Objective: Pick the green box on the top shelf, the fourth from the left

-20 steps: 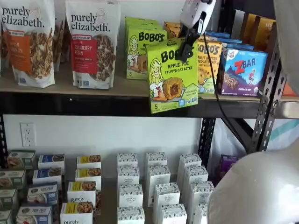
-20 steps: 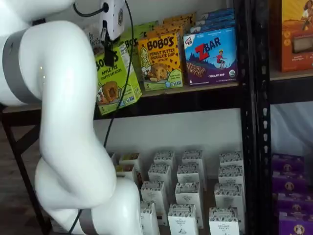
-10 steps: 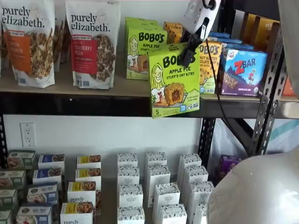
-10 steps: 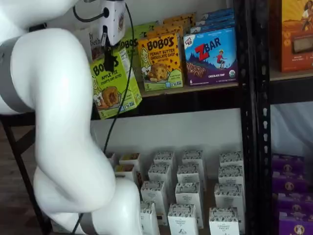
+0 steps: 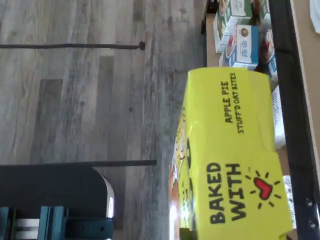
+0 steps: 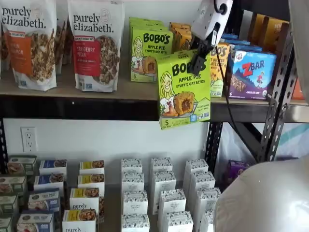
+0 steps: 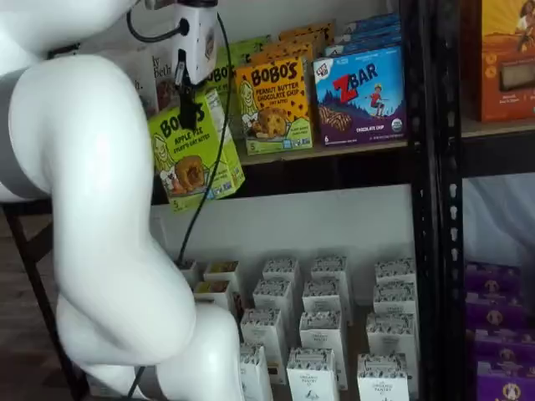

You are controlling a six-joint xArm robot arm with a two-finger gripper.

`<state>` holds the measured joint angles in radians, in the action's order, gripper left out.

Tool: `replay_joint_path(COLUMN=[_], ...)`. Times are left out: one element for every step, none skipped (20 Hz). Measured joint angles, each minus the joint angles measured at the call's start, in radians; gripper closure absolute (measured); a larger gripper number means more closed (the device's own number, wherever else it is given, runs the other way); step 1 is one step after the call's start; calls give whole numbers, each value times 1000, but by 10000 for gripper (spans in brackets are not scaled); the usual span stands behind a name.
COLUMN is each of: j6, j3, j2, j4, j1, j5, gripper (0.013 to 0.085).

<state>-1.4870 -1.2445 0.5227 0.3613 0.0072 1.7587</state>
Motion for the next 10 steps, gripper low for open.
replay_joint_path(j6=[-3,-6,-9,-10,-12,-12,-13,-13,-13,-13], j3=[8,19,28,36,43,48,54,58,61,65], j2=[4,10,15,20,24,27,30,33,35,37], j4=[0,3,6,10,13,15,16,17,17,17], j1=[-2,-4,-6,-7,-8,-8,-8,-8,-7,-7], j5=[-4,-9,-14,-18,-22,-25,-27,-28,-29,-31], gripper=[650,650,650,650,650,650,650,650,650,650])
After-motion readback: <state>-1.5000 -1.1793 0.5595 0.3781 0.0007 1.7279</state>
